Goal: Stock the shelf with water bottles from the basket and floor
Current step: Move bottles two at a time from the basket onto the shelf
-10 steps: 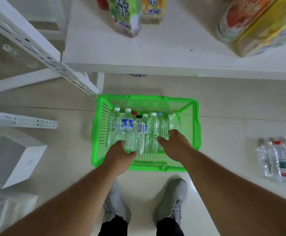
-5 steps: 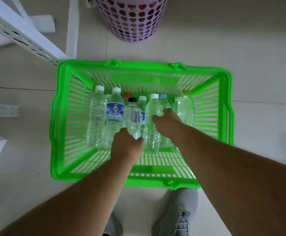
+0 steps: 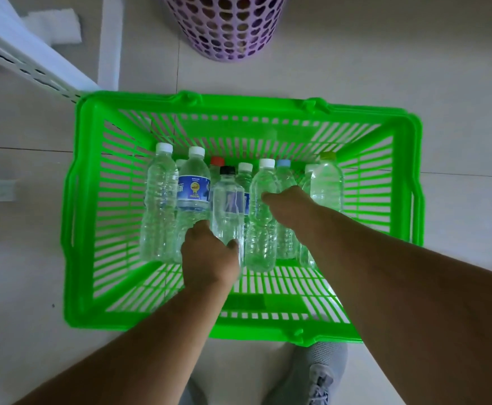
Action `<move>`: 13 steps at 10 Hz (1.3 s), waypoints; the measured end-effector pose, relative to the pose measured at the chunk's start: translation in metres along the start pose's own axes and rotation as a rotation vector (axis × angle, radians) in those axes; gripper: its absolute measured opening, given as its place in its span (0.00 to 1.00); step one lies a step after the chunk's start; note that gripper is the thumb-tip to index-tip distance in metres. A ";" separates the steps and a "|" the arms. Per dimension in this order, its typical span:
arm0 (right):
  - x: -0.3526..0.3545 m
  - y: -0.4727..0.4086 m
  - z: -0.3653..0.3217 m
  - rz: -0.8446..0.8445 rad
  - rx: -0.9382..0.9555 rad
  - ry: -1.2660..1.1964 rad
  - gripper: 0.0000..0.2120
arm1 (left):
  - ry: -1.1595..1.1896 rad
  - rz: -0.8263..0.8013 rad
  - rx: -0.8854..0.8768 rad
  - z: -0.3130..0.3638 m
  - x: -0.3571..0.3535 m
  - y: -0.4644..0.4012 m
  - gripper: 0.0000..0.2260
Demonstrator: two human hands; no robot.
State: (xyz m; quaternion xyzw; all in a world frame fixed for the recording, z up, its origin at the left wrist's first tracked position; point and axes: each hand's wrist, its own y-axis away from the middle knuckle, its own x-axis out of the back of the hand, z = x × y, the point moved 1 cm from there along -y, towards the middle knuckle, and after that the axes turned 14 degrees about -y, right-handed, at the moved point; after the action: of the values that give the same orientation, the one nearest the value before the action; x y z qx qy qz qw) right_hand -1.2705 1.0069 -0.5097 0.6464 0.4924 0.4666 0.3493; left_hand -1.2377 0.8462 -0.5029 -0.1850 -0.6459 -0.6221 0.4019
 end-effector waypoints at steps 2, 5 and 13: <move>0.003 -0.014 0.005 -0.030 -0.015 -0.013 0.19 | -0.029 -0.096 0.008 0.011 -0.006 0.000 0.32; -0.003 -0.027 0.018 0.034 0.033 -0.058 0.37 | 0.079 -0.200 0.035 0.002 -0.016 -0.015 0.31; 0.097 0.278 -0.079 0.077 0.555 -0.007 0.16 | 0.512 -0.051 -0.168 0.010 0.235 0.170 0.19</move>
State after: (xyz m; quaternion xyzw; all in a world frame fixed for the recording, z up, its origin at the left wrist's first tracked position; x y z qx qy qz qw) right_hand -1.2509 1.0240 -0.2057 0.7373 0.5752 0.3243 0.1426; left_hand -1.2580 0.8213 -0.2139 -0.0381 -0.4739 -0.7098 0.5198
